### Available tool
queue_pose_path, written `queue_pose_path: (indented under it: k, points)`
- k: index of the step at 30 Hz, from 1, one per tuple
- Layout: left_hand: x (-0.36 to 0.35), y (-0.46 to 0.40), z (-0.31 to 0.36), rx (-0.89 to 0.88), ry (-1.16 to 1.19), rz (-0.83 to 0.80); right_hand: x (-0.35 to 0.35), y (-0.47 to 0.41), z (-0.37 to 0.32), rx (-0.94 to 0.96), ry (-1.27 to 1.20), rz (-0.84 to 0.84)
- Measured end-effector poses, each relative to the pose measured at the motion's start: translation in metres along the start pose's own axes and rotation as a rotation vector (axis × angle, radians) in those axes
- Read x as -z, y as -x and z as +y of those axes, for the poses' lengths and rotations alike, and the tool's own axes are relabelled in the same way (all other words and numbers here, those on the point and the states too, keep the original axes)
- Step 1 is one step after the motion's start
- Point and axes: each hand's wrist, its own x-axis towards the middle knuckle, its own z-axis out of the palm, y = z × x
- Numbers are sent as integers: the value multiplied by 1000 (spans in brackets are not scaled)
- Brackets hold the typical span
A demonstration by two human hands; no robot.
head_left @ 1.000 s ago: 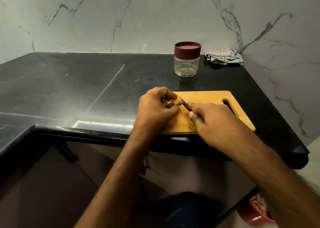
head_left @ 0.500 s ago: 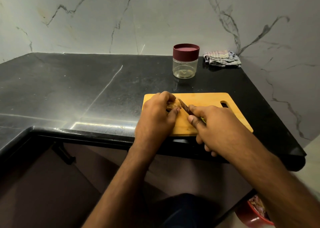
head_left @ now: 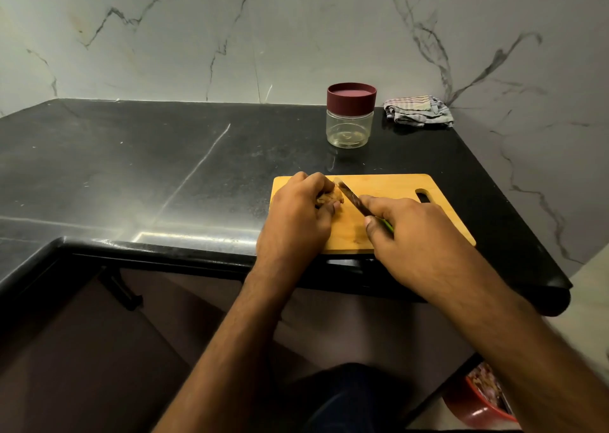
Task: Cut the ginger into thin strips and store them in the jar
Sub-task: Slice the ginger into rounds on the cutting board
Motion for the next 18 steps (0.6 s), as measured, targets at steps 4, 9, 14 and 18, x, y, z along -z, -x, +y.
queue_pose_path:
  k: [4,9,14,18]
  points:
    - [1,0,1,10,4,-20,-3,-1,3,4,1,22]
    - [1,0,2,13,-18,-23,-7,2,3,15,-6,43]
    - [2,-1,4,17,-22,-24,-7,0,1,4,51,46]
    - [3,-1,5,18,-22,-31,-8,-6,-2,7,105,49]
